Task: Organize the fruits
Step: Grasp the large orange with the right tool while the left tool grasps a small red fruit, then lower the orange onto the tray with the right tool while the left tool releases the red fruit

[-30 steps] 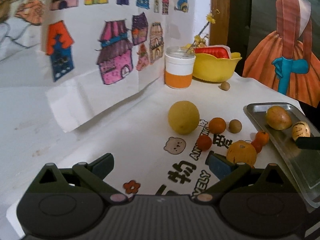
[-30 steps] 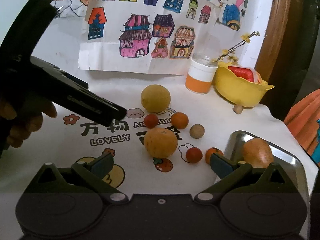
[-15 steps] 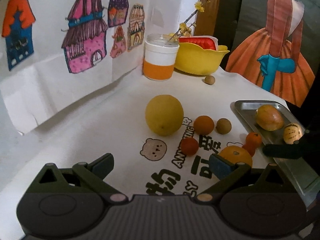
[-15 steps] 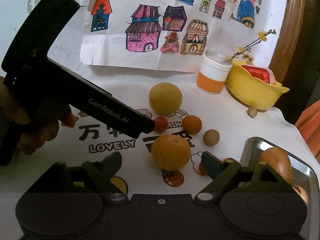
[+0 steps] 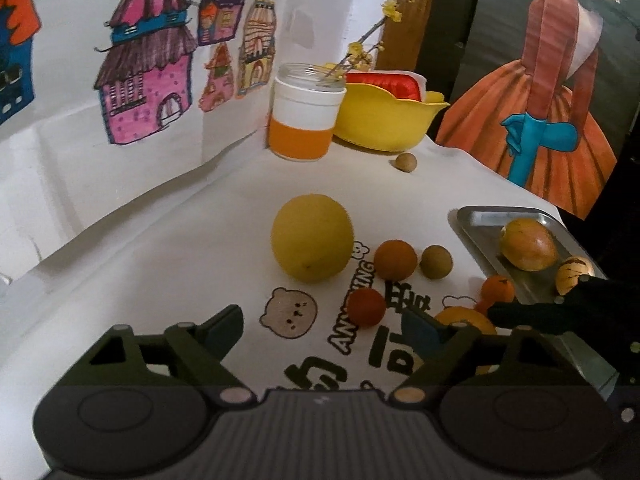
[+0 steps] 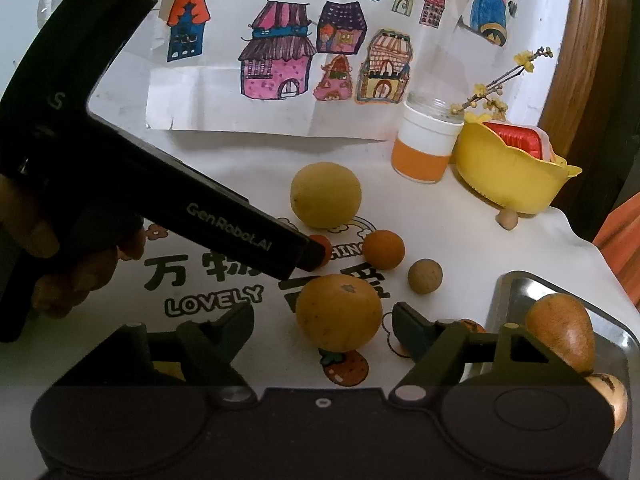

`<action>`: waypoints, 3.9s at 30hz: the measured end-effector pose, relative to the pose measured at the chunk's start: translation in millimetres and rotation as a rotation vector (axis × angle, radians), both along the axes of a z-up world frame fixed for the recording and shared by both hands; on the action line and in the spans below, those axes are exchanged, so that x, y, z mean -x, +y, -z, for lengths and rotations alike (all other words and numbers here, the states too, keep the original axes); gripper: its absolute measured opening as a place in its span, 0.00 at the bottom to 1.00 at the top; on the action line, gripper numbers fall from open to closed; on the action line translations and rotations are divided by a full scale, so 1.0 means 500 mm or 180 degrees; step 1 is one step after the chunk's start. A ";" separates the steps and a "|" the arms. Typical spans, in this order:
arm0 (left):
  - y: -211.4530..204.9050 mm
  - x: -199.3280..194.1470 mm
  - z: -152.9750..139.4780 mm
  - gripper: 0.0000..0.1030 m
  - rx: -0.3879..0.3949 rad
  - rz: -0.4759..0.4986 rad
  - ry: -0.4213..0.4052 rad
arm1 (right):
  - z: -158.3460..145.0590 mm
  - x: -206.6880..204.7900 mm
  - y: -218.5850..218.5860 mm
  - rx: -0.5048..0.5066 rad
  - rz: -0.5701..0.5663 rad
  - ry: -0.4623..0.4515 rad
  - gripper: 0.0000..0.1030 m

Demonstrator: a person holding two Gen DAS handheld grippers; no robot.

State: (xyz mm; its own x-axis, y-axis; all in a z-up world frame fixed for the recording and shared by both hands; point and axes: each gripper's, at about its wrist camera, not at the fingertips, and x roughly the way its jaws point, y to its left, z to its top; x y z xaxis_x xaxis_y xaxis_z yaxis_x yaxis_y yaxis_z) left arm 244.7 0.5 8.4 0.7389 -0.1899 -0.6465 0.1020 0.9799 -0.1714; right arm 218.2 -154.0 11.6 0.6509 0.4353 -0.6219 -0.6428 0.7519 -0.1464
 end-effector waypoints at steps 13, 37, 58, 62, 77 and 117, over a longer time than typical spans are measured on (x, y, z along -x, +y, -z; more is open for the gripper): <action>-0.012 -0.022 0.009 0.66 0.0047 0.0142 0.0039 | 0.008 -0.017 0.003 -0.0051 0.0031 0.0071 0.60; -0.029 -0.037 0.012 0.33 0.0046 0.0202 0.0032 | 0.005 -0.023 0.004 -0.0042 0.0125 0.0095 0.48; -0.041 0.003 0.005 0.22 0.0084 0.0143 0.0084 | -0.013 0.026 -0.073 -0.0441 0.0424 0.0128 0.47; -0.051 0.010 0.001 0.22 0.0076 0.0131 0.0088 | -0.026 0.045 -0.098 -0.0512 0.0516 0.0053 0.47; -0.121 0.050 -0.027 0.22 0.0189 0.0248 -0.0010 | -0.031 0.085 -0.212 -0.0612 0.0979 -0.0126 0.47; -0.345 0.058 -0.010 0.22 0.0287 0.0794 0.0136 | 0.021 0.119 -0.348 -0.0586 0.1439 -0.0072 0.48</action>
